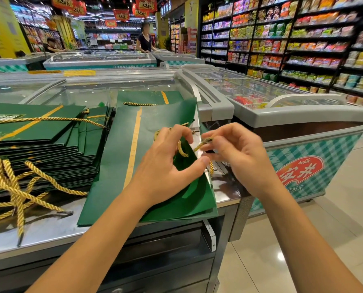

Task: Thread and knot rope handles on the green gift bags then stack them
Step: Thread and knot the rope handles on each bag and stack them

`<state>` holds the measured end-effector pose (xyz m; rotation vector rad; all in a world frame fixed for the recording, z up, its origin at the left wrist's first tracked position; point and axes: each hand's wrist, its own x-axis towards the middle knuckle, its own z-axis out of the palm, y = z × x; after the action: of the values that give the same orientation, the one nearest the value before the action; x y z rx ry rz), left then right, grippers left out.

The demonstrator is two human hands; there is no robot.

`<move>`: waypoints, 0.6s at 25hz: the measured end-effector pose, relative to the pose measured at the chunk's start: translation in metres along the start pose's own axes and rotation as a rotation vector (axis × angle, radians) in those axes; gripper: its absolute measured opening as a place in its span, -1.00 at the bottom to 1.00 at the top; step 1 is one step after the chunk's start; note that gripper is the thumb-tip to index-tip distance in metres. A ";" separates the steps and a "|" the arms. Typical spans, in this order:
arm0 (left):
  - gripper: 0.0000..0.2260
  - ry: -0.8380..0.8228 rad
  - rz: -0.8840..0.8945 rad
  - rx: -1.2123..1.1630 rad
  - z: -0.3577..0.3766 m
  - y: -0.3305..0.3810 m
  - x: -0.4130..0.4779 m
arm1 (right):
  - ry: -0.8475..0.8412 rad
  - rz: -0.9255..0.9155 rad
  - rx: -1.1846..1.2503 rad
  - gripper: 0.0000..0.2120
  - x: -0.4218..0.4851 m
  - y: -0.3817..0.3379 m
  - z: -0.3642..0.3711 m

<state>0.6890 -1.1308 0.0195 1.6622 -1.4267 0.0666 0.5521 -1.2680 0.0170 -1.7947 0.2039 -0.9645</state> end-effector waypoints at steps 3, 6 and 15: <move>-0.63 -0.066 -0.020 0.068 0.002 -0.001 -0.001 | 0.242 0.048 0.026 -0.92 0.004 0.007 -0.003; -0.56 -0.116 0.012 0.248 0.005 -0.008 0.002 | 0.237 0.041 -0.169 -0.90 0.004 0.009 -0.003; -0.80 0.240 -0.172 0.249 0.006 -0.026 0.006 | -0.138 0.061 -0.586 -0.49 0.010 0.003 0.002</move>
<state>0.7093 -1.1420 0.0040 1.9021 -1.1261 0.3471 0.5612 -1.2729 0.0193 -2.3625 0.4898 -0.7787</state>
